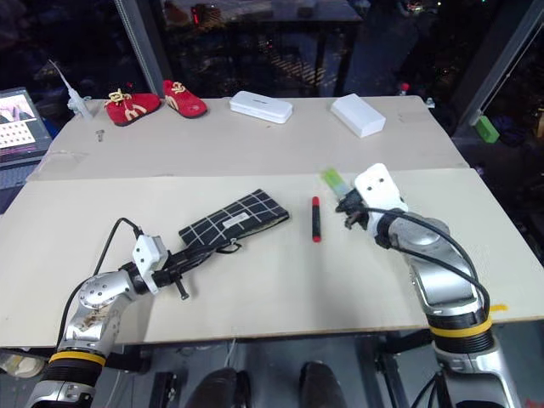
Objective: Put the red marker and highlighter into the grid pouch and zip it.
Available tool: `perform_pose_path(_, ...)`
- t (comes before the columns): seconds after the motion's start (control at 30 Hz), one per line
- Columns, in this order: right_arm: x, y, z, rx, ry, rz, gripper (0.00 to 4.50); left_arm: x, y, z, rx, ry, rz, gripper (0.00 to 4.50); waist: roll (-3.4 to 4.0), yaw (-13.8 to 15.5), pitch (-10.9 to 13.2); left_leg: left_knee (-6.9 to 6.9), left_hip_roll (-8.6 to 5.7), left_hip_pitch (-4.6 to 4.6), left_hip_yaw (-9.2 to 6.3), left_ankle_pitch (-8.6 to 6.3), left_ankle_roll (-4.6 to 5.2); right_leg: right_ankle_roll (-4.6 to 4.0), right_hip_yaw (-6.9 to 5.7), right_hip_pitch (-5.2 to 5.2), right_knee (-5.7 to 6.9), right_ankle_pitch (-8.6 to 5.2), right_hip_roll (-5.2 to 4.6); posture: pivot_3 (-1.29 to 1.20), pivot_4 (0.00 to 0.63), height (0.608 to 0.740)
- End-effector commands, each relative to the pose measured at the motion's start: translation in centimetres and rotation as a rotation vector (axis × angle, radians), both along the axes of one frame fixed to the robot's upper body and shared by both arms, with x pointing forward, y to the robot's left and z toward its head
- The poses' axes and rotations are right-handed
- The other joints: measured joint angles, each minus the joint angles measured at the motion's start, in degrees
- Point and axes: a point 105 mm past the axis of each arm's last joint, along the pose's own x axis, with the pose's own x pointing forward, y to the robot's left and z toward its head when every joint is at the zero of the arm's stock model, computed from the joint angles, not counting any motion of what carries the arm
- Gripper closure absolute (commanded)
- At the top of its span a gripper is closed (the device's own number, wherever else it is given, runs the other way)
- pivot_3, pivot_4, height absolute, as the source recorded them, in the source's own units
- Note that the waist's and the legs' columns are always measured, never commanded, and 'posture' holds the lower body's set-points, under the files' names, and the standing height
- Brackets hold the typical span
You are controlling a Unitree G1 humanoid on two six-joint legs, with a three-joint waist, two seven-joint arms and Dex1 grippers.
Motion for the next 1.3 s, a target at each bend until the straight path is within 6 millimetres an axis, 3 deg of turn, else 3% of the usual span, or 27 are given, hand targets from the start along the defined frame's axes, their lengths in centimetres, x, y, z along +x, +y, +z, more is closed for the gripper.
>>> perform_pose_path(0.03, -1.5, 2.0, 0.0, -0.169, -0.062, 0.206, 3.46, 0.0, -0.6, 2.2, -0.037, -0.049, -0.034, 4.50, 0.00, 0.0, 0.0, 0.01, -0.04, 0.00, 0.03, 0.00, 0.00, 0.01, 0.01, 0.01, 0.00, 0.00, -0.08, 0.00, 0.150, 0.740)
perform_pose_path(0.17, -1.2, 3.0, -0.1, -0.210, -0.089, 0.257, 3.46, 0.0, -1.0, 2.8, -0.040, -0.053, -0.046, 4.50, -0.01, 0.1, 0.0, 0.07, -0.04, 0.02, 0.08, 0.01, 0.01, 0.09, 0.03, 0.17, -0.34, 0.05, -0.09, 0.00, 0.150, 0.740)
perform_pose_path(0.53, -0.9, 2.4, -0.5, -0.246, -0.097, 0.276, 3.46, -0.4, -1.4, 2.5, -0.040, -0.041, -0.050, 4.50, -0.01, 0.2, 0.0, 0.05, -0.04, -0.02, 0.11, -0.01, 0.03, 0.03, 0.00, 0.15, -0.39, 0.11, -0.08, 0.00, 0.150, 0.740)
perform_pose_path(0.67, -2.1, 1.8, 0.4, -0.182, -0.057, 0.330, 3.46, -0.4, -1.4, 2.5, -0.043, -0.037, -0.048, 4.50, 0.00, 0.3, 0.0, 0.06, -0.04, -0.01, 0.11, -0.01, 0.03, 0.02, 0.02, 0.17, -0.41, 0.11, -0.07, 0.00, 0.150, 0.740)
perform_pose_path(0.83, -2.9, 1.2, -0.5, -0.188, 0.011, 0.354, 3.46, -0.3, -1.4, 2.5, -0.043, -0.036, -0.048, 4.50, 0.00, 0.6, 0.0, 0.06, -0.03, 0.00, 0.09, -0.01, 0.03, 0.02, 0.00, 0.19, -0.42, 0.11, -0.07, 0.00, 0.150, 0.740)
perform_pose_path(1.3, -0.4, 1.3, -1.9, -0.245, 0.012, 0.295, 3.46, -0.5, -1.7, 2.9, -0.042, -0.040, -0.055, 4.50, 0.00, 0.6, 0.0, 0.06, -0.04, 0.03, 0.14, 0.00, 0.02, 0.00, 0.04, 0.19, -0.40, 0.12, -0.05, 0.00, 0.150, 0.740)
